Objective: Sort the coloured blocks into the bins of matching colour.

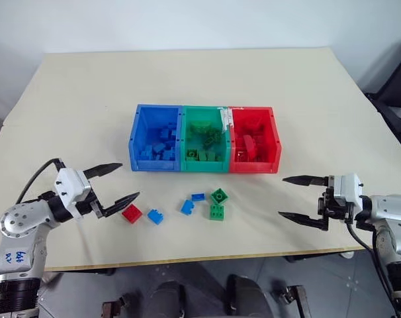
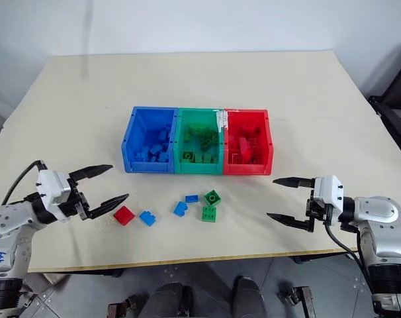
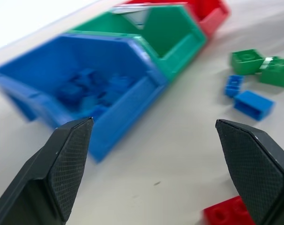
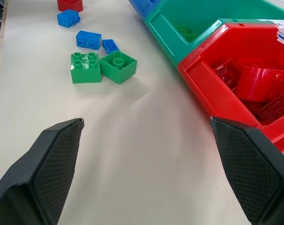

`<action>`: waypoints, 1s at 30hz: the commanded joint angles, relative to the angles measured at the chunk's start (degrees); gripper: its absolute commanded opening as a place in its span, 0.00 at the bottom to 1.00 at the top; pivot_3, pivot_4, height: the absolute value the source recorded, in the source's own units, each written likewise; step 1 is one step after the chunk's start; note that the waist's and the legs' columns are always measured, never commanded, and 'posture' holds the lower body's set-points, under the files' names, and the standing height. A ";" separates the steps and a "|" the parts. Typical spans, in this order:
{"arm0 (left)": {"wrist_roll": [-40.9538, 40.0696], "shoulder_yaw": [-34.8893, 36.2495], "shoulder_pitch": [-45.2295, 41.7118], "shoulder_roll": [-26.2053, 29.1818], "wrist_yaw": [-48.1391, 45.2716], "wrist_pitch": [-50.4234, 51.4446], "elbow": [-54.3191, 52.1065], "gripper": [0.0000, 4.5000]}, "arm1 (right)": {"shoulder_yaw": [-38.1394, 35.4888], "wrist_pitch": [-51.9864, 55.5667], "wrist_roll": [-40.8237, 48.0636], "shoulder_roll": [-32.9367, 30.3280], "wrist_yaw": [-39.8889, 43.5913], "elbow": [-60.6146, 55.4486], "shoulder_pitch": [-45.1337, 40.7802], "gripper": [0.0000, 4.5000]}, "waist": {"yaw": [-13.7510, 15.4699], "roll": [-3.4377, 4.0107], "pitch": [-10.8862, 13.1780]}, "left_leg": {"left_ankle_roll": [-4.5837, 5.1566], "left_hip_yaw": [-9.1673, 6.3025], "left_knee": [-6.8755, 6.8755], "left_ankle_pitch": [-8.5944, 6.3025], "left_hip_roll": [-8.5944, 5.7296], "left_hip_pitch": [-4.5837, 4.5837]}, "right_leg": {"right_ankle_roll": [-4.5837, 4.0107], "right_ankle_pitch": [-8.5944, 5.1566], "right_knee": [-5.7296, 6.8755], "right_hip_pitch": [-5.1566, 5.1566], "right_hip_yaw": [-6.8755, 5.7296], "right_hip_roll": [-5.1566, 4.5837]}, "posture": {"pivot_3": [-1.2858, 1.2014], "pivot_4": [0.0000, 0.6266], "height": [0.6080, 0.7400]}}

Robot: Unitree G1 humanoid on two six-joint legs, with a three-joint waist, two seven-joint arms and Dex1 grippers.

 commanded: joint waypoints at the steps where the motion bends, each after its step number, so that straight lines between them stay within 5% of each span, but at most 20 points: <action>1: 0.00 0.01 -0.01 0.43 0.53 0.80 -0.99 0.99 | -0.24 -0.33 0.52 0.74 -0.50 -1.88 -0.08 1.00 | 0.07 0.00 0.00 | 0.00 0.00 0.01 0.00 0.00 0.00 | 0.00 0.00 0.01 0.01 -0.01 0.00 | 0.52 0.24 1.00; 14: -5.32 -6.72 -1.35 -1.78 -1.78 9.71 -13.60 0.99 | -2.94 2.01 0.41 -5.31 2.84 3.87 1.51 1.00 | 0.75 0.01 0.00 | 0.03 -0.07 0.22 -0.03 0.01 0.01 | 0.02 0.01 0.04 0.12 -0.04 -0.03 | 0.52 0.24 1.00; 21: -3.90 -3.70 4.90 -0.47 -3.56 6.57 -11.24 0.99 | 10.04 18.01 -2.20 -2.96 1.76 -3.66 -9.44 1.00 | -1.01 0.07 -0.01 | -0.10 0.08 0.21 -0.02 0.21 0.08 | -0.05 -0.02 0.17 0.03 -0.04 0.10 | 0.52 0.24 1.00; 30: -7.30 2.58 15.80 1.36 -5.61 7.80 -14.51 0.99 | 21.85 11.37 -13.30 5.88 2.69 6.96 -24.33 1.00 | -0.65 0.11 0.02 | -0.09 -0.13 0.27 -0.10 0.12 -0.04 | -0.09 -0.04 0.18 0.00 -0.17 -0.04 | 0.52 0.24 1.00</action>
